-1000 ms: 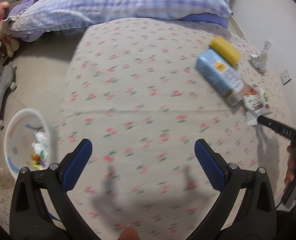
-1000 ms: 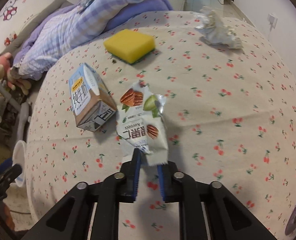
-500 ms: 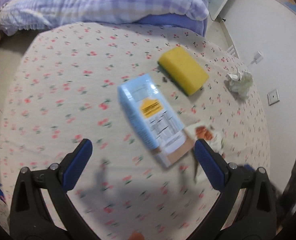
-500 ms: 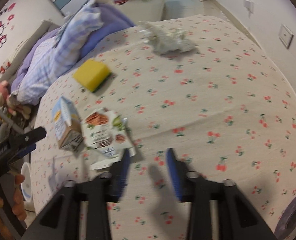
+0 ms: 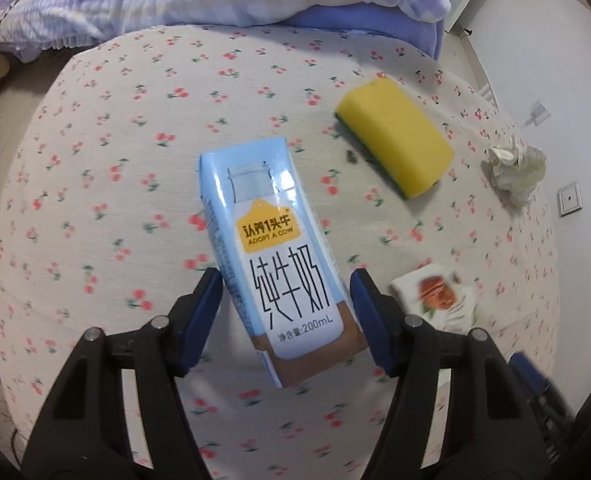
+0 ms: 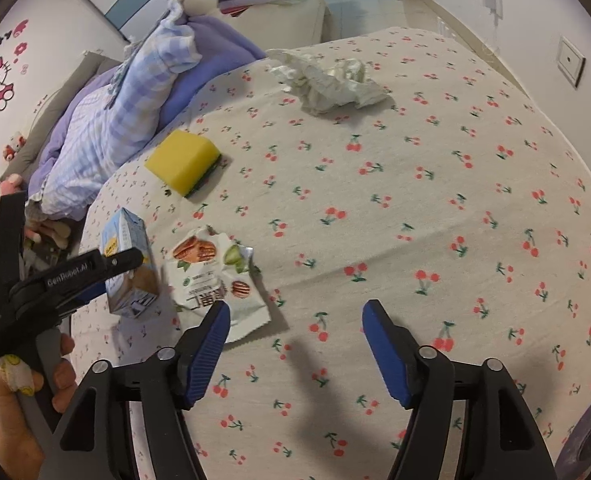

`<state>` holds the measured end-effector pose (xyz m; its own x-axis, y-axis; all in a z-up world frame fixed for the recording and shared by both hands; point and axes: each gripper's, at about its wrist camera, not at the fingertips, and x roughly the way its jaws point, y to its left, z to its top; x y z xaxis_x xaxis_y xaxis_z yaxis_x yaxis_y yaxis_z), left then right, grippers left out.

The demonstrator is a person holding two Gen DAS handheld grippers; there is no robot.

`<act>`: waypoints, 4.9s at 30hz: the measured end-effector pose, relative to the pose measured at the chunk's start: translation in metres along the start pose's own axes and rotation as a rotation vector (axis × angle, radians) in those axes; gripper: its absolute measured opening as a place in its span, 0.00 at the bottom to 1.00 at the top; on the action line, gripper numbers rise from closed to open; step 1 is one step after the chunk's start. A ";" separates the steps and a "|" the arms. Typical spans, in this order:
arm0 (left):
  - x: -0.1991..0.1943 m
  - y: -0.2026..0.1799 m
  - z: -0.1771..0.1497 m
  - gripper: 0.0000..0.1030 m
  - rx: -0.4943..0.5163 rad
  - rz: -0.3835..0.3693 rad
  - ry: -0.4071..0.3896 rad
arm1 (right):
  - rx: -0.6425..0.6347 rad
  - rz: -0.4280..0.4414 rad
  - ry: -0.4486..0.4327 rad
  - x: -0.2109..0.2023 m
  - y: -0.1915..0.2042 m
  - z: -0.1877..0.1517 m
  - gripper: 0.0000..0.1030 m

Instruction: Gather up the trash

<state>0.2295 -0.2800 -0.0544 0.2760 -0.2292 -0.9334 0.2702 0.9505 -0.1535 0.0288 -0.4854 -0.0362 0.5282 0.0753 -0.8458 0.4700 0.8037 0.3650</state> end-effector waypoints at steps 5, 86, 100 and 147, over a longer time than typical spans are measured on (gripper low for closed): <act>-0.013 0.030 -0.009 0.64 0.006 -0.020 -0.013 | -0.048 0.022 0.008 0.009 0.020 0.002 0.81; -0.075 0.208 -0.111 0.39 -0.048 -0.076 -0.063 | -0.212 -0.117 0.027 0.055 0.106 -0.013 0.61; -0.110 0.265 -0.114 0.39 -0.136 -0.076 -0.158 | -0.281 0.059 -0.005 0.016 0.160 -0.026 0.60; -0.151 0.464 -0.161 0.95 -0.422 0.295 -0.144 | -0.693 0.358 0.242 0.118 0.489 -0.173 0.69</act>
<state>0.1649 0.2292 -0.0370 0.4161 0.0623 -0.9072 -0.2245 0.9738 -0.0360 0.1988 0.0182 -0.0247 0.3589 0.4581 -0.8132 -0.2840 0.8836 0.3723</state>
